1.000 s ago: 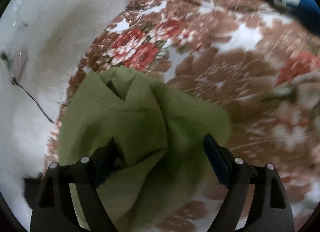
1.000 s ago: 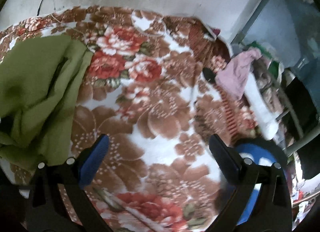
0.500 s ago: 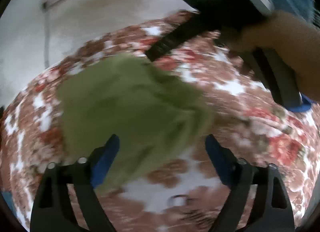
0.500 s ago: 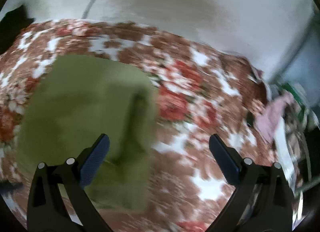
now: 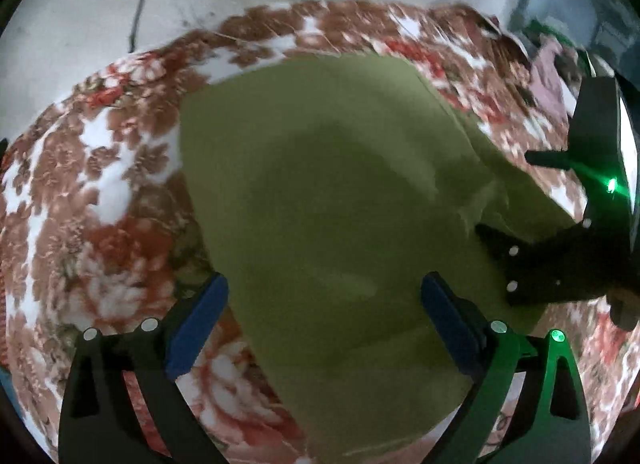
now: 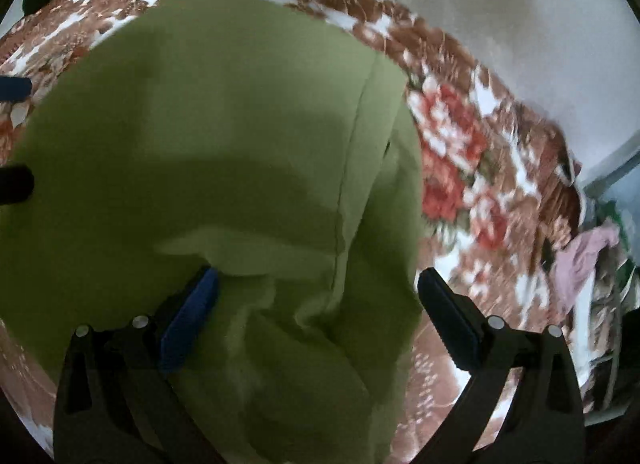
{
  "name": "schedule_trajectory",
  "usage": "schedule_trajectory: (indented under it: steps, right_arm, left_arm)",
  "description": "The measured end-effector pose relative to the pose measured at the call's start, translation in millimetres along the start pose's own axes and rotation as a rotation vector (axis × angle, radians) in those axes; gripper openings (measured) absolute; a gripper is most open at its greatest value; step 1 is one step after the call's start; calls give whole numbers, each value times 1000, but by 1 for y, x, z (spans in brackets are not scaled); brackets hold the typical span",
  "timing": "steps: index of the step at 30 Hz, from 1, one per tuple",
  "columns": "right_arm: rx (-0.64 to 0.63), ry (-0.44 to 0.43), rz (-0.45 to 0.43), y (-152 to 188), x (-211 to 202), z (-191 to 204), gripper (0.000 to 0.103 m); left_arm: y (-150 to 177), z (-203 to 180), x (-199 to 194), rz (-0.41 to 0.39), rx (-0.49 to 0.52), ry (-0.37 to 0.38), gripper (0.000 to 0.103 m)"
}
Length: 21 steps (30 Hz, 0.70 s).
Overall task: Fold large clothes
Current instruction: 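Release the edge and press the folded jacket flat with both tools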
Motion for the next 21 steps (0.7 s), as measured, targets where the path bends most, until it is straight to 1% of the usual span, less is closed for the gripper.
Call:
schedule_trajectory:
  steps: [2,4,6,8,11,12,14,16,18,21]
  right_arm:
    - [-7,-3,-8,10,5,-5,98]
    - [-37,11,-24,19,6,-9,98]
    - [-69,15,-40,30,8,-13,98]
    - [-77,0,-30,42,14,-19,98]
    - [-87,-1,-25,53,15,-29,98]
    - [-91,0,-29,55,14,-30,98]
    - [-97,2,-40,58,9,-34,98]
    - [-96,-3,-44,57,3,-37,98]
    - [-96,-11,-59,51,-9,-40,98]
    - [-91,19,-93,34,-31,-44,98]
  left_arm:
    - [4,-11,7,10,17,12,95]
    - [6,-24,11,6,44,-8,96]
    - [5,-31,15,9,69,-10,97]
    - [4,-43,18,3,110,-17,97]
    - [5,-65,21,7,213,-72,98]
    - [4,-67,19,8,225,-81,98]
    - [2,-67,11,8,227,-79,98]
    - [1,-63,-5,-11,225,-90,98]
    - [-1,-56,-21,-38,227,-100,98]
    - [-13,-36,-50,-102,204,-99,98]
Point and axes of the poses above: each gripper's, at about its wrist camera, not at the fingertips, and x roughly the way its jaws point, z to its left, y to its underside, the point moved 1 cm from there along x, roughly the way its jaws point, and after that the axes turned 1 degree about y, right-handed, at the moved point
